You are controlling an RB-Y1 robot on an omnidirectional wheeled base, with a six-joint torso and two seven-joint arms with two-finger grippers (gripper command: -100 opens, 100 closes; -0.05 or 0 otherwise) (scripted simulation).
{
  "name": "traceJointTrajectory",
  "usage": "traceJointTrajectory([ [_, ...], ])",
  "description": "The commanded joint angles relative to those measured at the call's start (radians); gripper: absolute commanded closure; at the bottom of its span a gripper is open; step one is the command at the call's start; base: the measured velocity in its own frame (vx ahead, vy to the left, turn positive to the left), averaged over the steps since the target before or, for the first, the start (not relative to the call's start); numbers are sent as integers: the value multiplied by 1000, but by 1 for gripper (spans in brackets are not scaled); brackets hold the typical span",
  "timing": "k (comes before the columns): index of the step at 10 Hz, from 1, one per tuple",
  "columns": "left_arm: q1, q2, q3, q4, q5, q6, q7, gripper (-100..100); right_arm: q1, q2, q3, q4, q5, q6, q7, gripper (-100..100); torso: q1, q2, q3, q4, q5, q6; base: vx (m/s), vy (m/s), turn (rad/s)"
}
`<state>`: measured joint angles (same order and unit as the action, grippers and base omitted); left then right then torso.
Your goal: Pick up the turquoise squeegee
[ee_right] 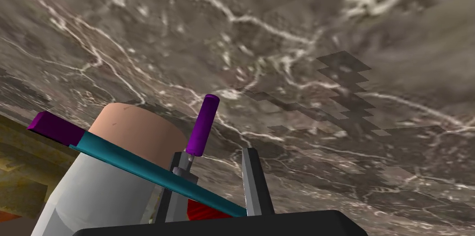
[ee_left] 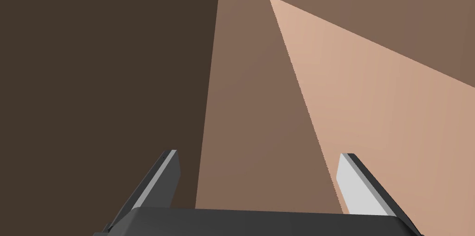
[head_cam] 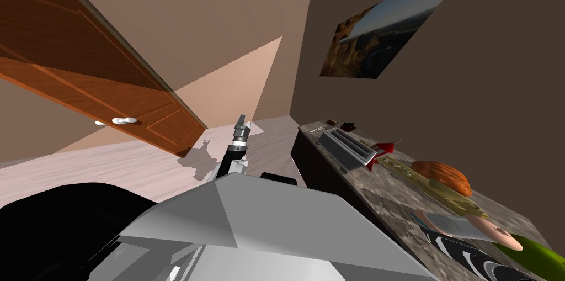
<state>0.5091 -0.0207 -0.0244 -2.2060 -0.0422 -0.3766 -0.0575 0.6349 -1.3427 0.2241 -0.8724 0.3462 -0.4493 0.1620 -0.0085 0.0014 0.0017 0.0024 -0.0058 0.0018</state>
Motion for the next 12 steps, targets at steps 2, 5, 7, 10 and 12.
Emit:
traceJointTrajectory([
  [2, 0, 0, 0, 0, 0, 0, 0, 0, 23, -5, -17, -28, -12, 15, -7, 100, 0, 0, 0, 0, 0, 0, 6, -3, -52],
  [5, 0, 0, 0, 0, 0, 0, 0, 0, 26, -44, -19, -82, -6, 18, -5, 100, 0, -2, -1, 0, 0, 1, 50, 1, -191],
  [7, 0, 0, 0, 0, 0, 0, 0, 0, 28, -64, -20, -109, -2, 19, -4, 100, 1, -2, -1, 0, 0, 1, 42, 9, -147],
  [10, 0, 0, 0, 0, 0, 0, 0, 0, 30, -94, -22, -150, 2, 21, -2, 100, 1, -2, -1, 0, 0, 2, 52, 12, -185],
  [12, 0, 0, 0, 0, 0, 0, 0, 0, 33, -86, -25, -142, 1, 20, 2, 0, 1, -1, -1, 0, 0, 1, 9, 4, -13],
])
